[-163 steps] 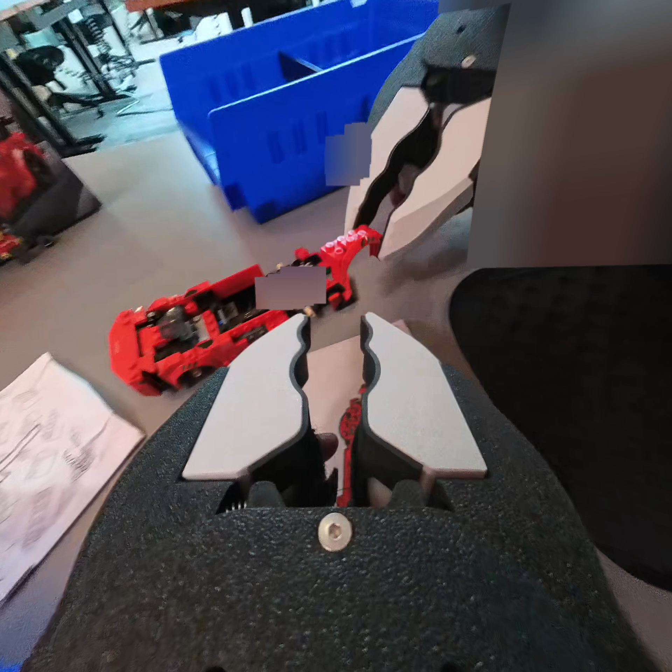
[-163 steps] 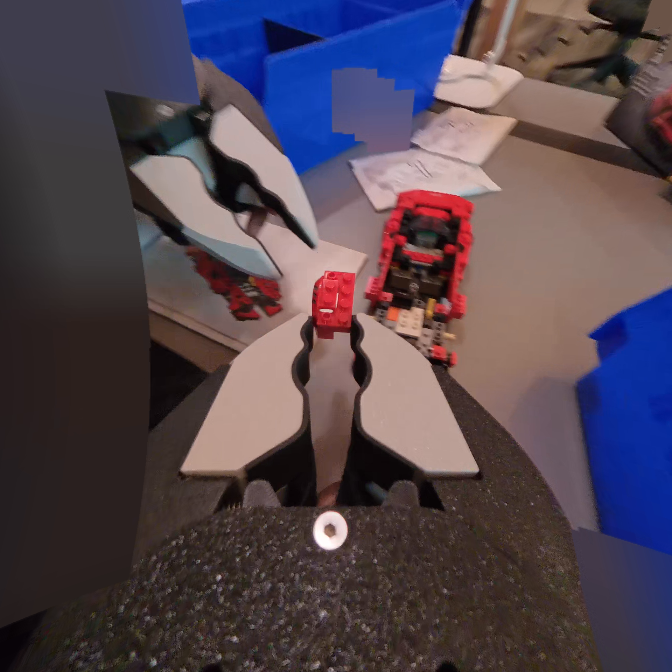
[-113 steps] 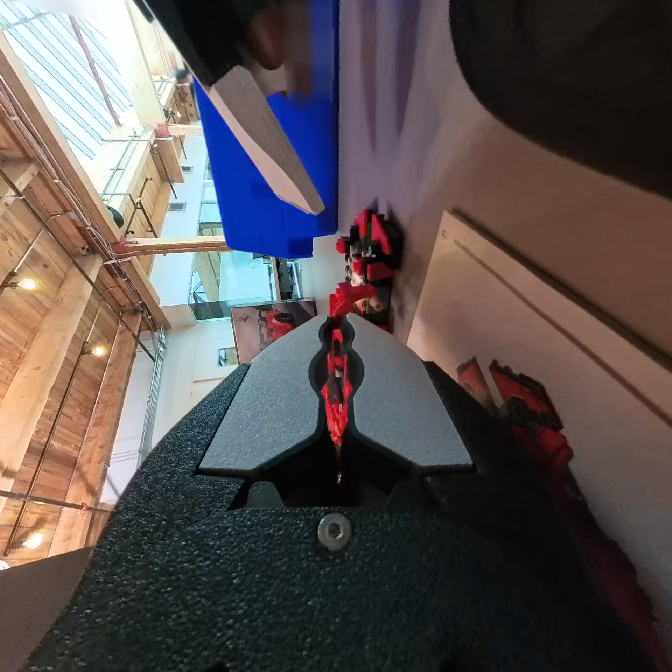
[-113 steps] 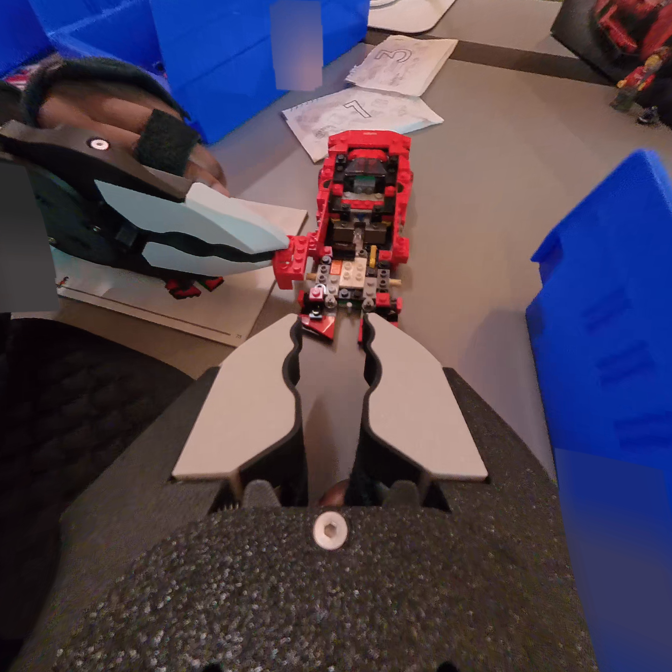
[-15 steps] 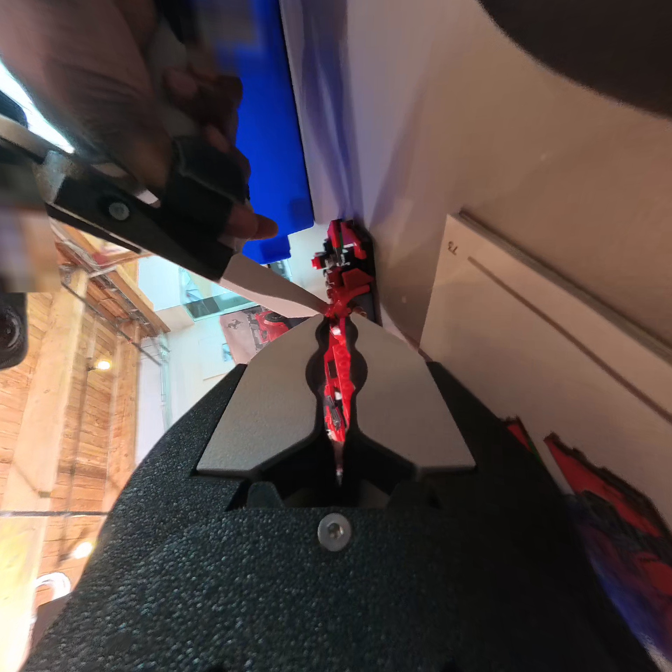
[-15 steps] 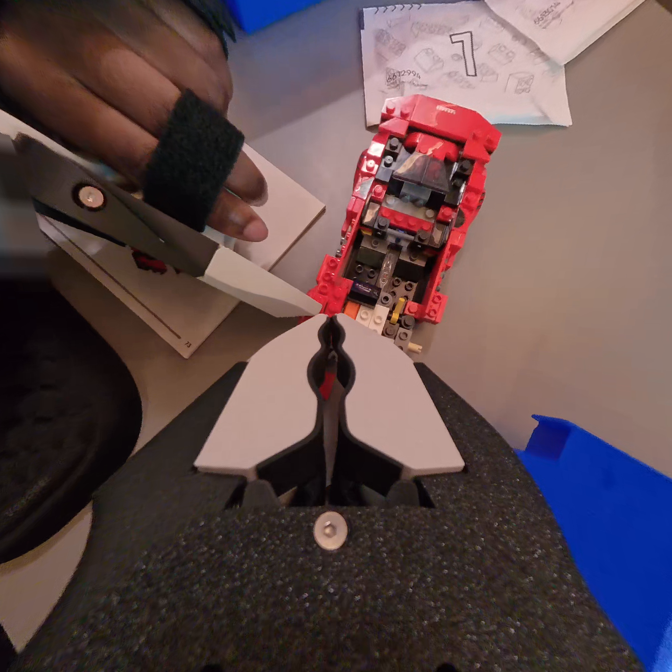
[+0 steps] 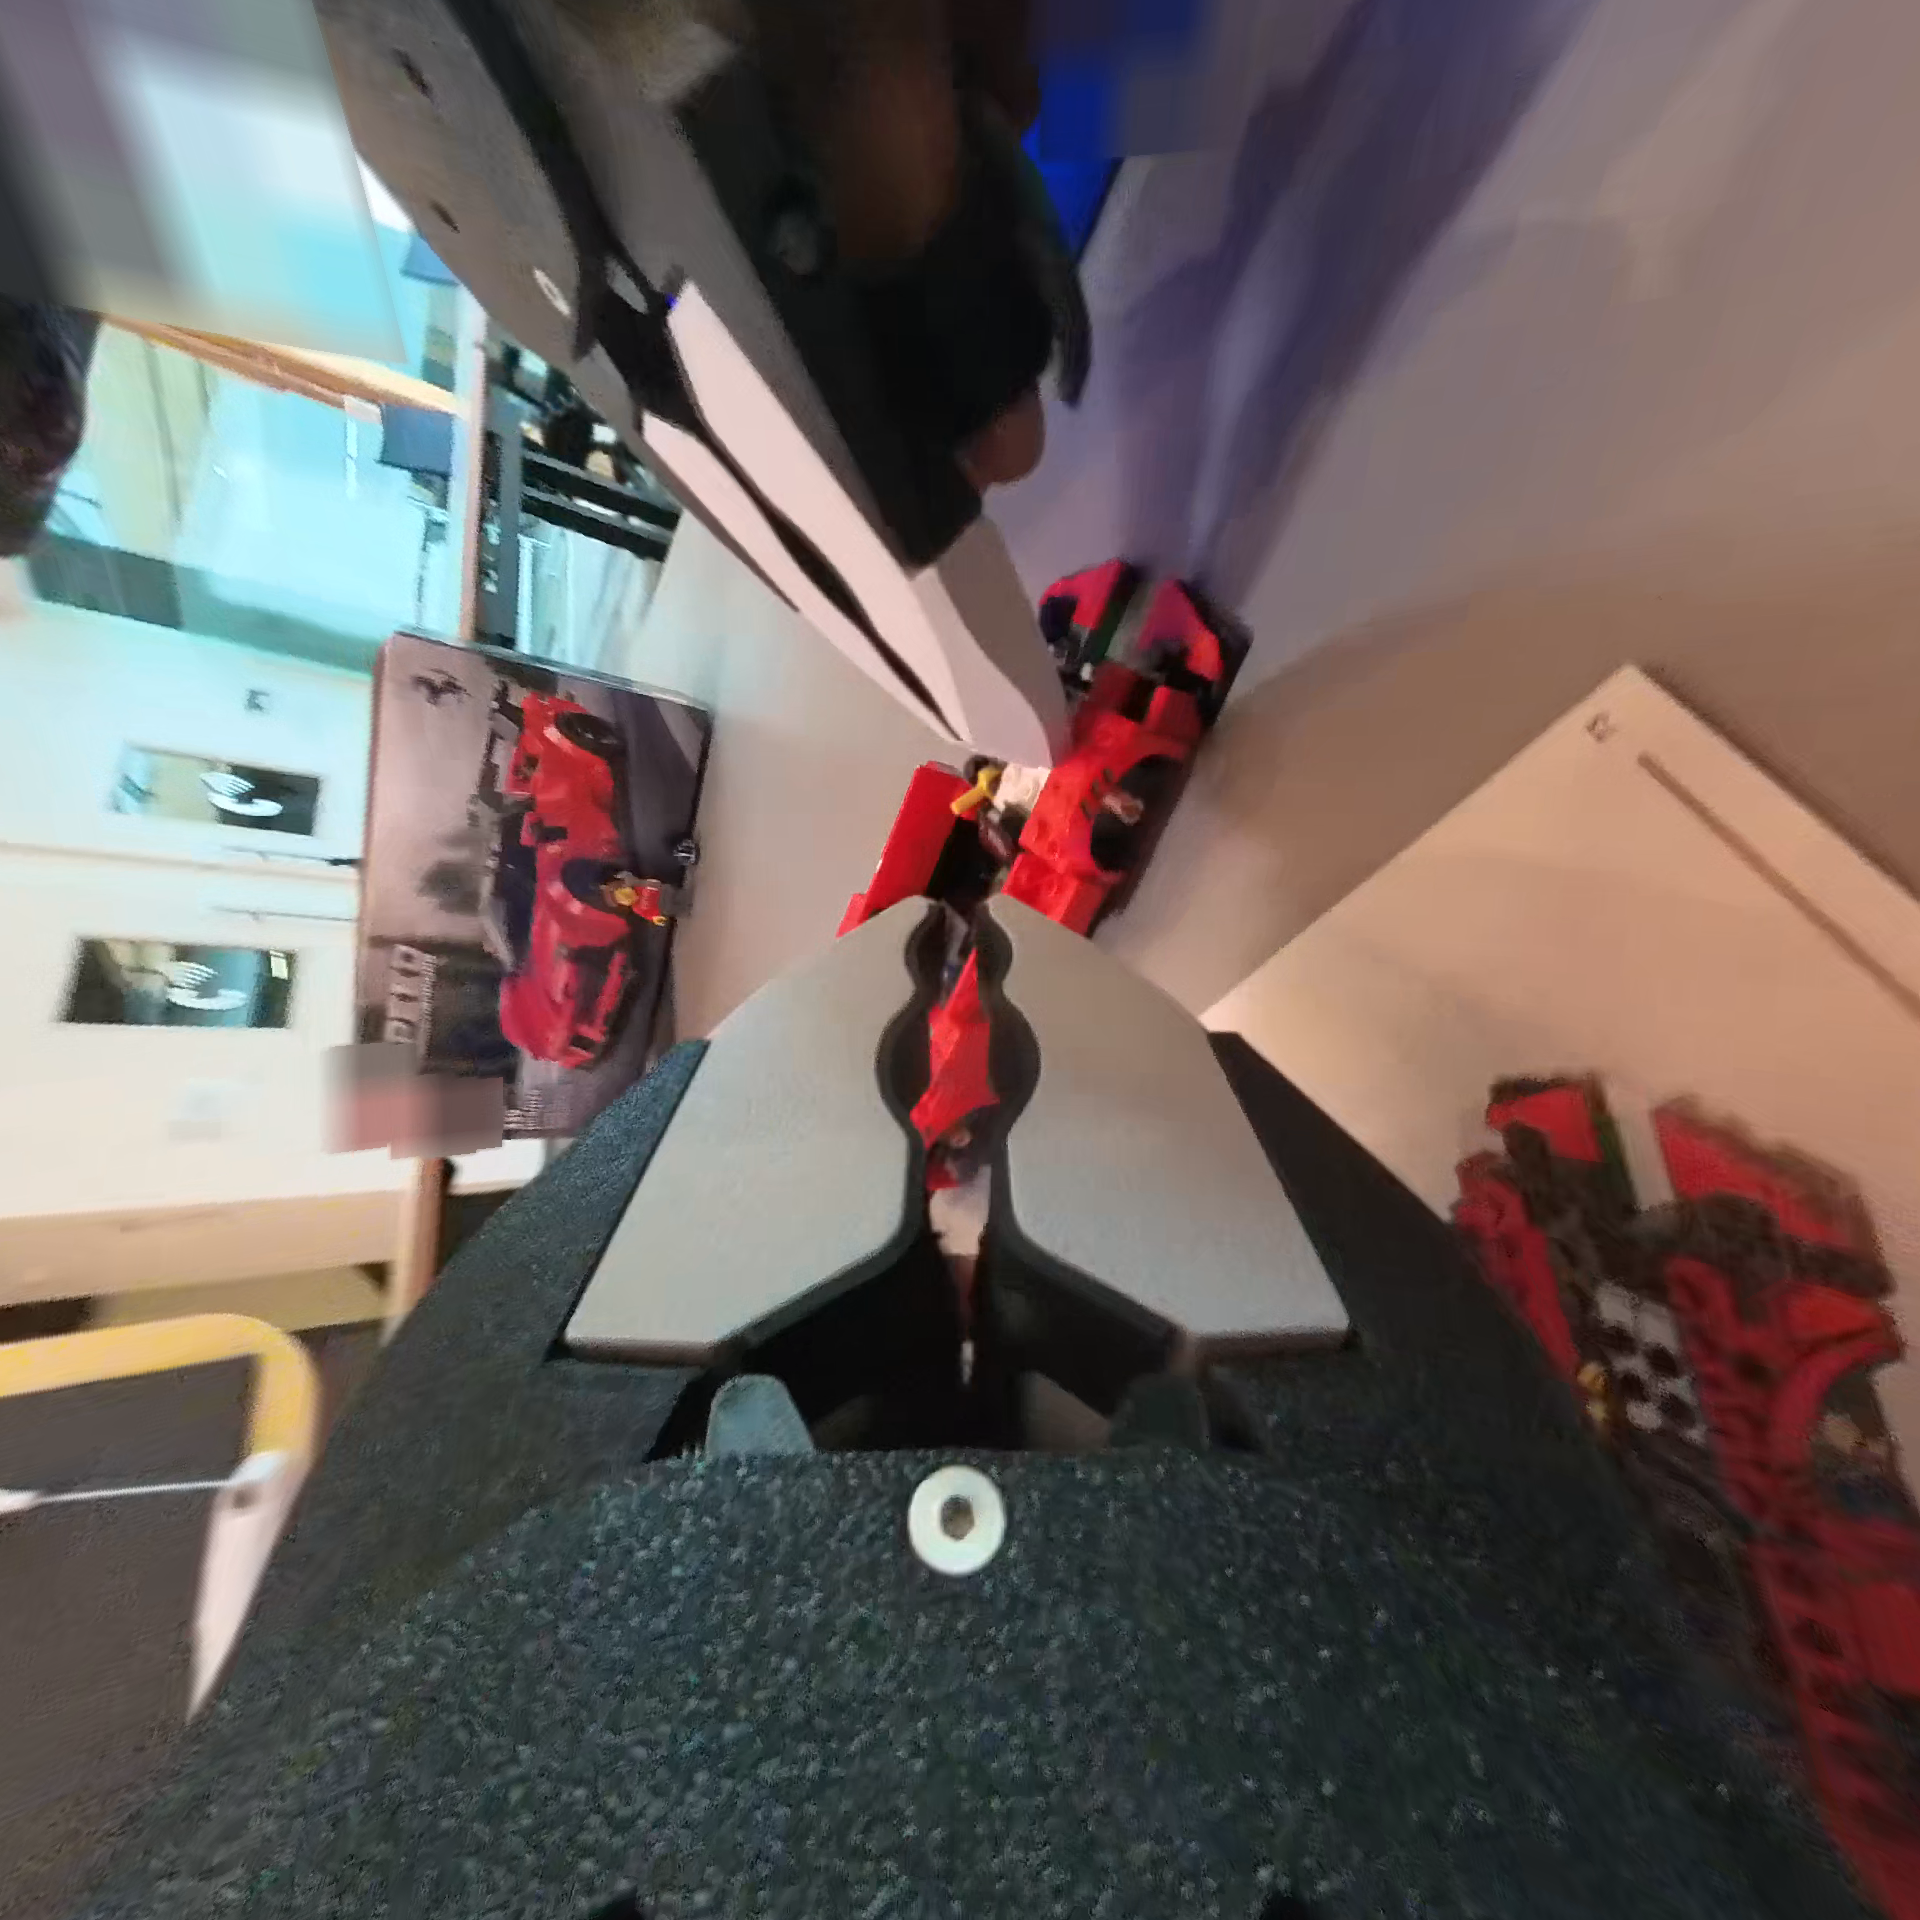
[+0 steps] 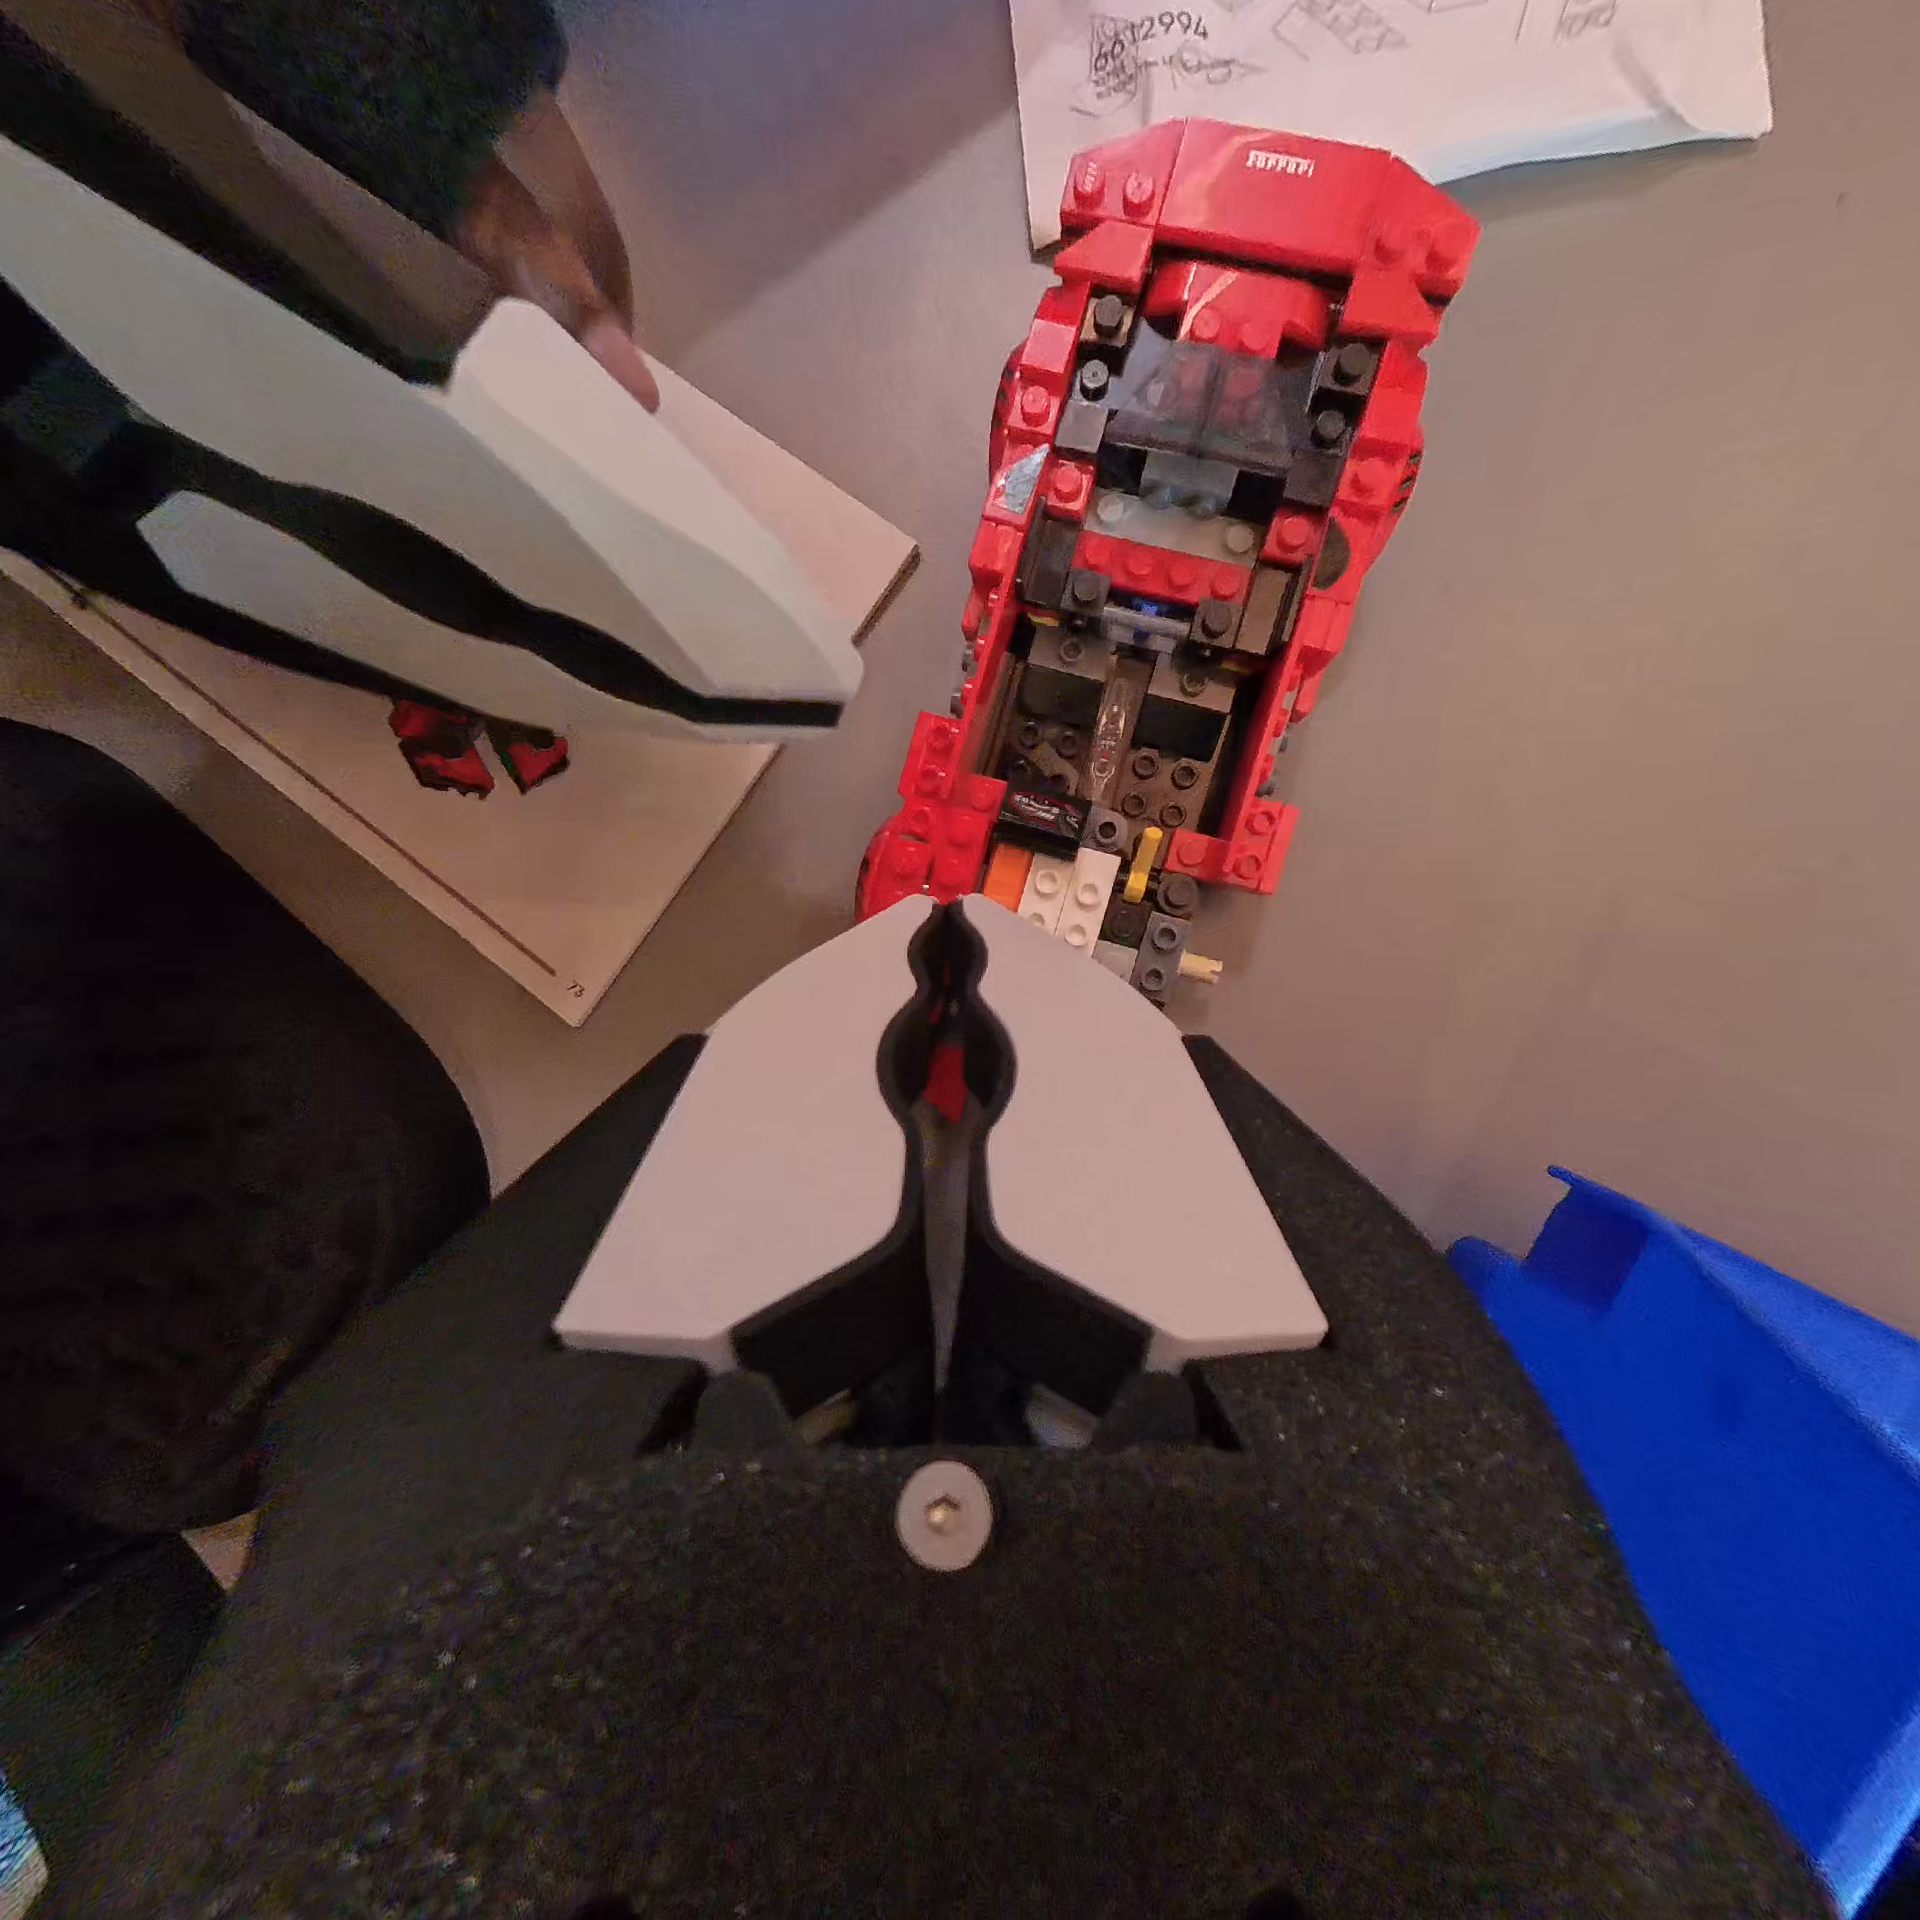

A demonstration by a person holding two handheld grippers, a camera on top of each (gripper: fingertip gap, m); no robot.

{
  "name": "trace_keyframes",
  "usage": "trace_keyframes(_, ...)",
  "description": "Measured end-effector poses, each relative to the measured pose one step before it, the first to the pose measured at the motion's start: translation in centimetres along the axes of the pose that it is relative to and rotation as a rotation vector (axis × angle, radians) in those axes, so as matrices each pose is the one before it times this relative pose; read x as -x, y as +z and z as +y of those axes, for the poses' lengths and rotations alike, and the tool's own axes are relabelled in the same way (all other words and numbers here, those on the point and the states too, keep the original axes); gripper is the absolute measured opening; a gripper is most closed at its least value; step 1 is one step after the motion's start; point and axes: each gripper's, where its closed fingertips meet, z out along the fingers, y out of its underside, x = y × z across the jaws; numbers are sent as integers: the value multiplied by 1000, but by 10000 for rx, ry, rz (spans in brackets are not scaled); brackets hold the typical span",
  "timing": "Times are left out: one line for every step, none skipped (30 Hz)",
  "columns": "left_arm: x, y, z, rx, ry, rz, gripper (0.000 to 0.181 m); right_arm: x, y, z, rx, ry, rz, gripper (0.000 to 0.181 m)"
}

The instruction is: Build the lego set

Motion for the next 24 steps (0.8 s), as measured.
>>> trace_keyframes(-52,177,-232,-77,-441,160,3,3,7,8,32,-19,30,0)
trace_keyframes(-124,210,-201,-84,-416,188,2,0,-2,2,13,46,13,0)
trace_keyframes(-142,152,-154,-95,-351,184,2,7,-6,21,8,73,7,0)
trace_keyframes(-64,59,-108,-105,-258,97,1,16,12,11,10,82,2,0)
trace_keyframes(86,-75,-39,-71,-157,-35,1,29,6,22,28,72,-18,0)
trace_keyframes(212,-185,65,-1,-92,-96,1,32,11,13,30,58,-33,0)
trace_keyframes(259,-281,123,43,-67,-83,1,12,11,8,26,111,-54,0)
trace_keyframes(290,-364,110,58,-55,-68,1,11,3,16,68,102,-27,1)
trace_keyframes(358,-475,53,45,-35,-94,0,-2,6,28,118,25,25,1)
trace_keyframes(365,-591,-42,13,13,-104,0,5,5,26,152,-4,53,1)
trace_keyframes(348,-691,-98,14,30,-116,0,0,17,17,152,9,59,1)
trace_keyframes(274,-771,-102,7,10,-91,0,6,2,27,149,31,45,1)
trace_keyframes(185,-825,-101,-10,-15,-71,0,-1,9,25,146,80,11,1)
trace_keyframes(148,-862,-86,-15,-30,-94,0,0,-5,21,145,78,1,1)
trace_keyframes(103,-888,-57,9,1,-125,0,12,5,13,175,24,21,1)
trace_keyframes(97,-904,0,46,17,-176,0,3,8,16,210,-25,66,1)
trace_keyframes(17,-907,19,41,-48,-170,0,3,10,9,235,-73,103,1)
trace_keyframes(-118,-903,30,39,-114,-136,0,3,10,14,215,-13,57,1)
trace_keyframes(-200,-881,93,70,-97,-129,0,-47,38,-6,189,22,52,1)
trace_keyframes(-197,-861,230,129,-67,-165,0,20,8,38,180,-13,-14,1)
trace_keyframes(-184,-872,272,121,-136,-196,0,13,9,34,117,-72,-59,1)
trace_keyframes(-189,-873,251,61,-237,-173,0,-6,-6,-19,-18,-36,-58,1)
trace_keyframes(-237,-847,242,47,-260,-86,0,-3,-10,10,52,-8,107,1)
trace_keyframes(-127,-790,289,74,-215,-97,0,-8,0,-7,134,-107,205,1)
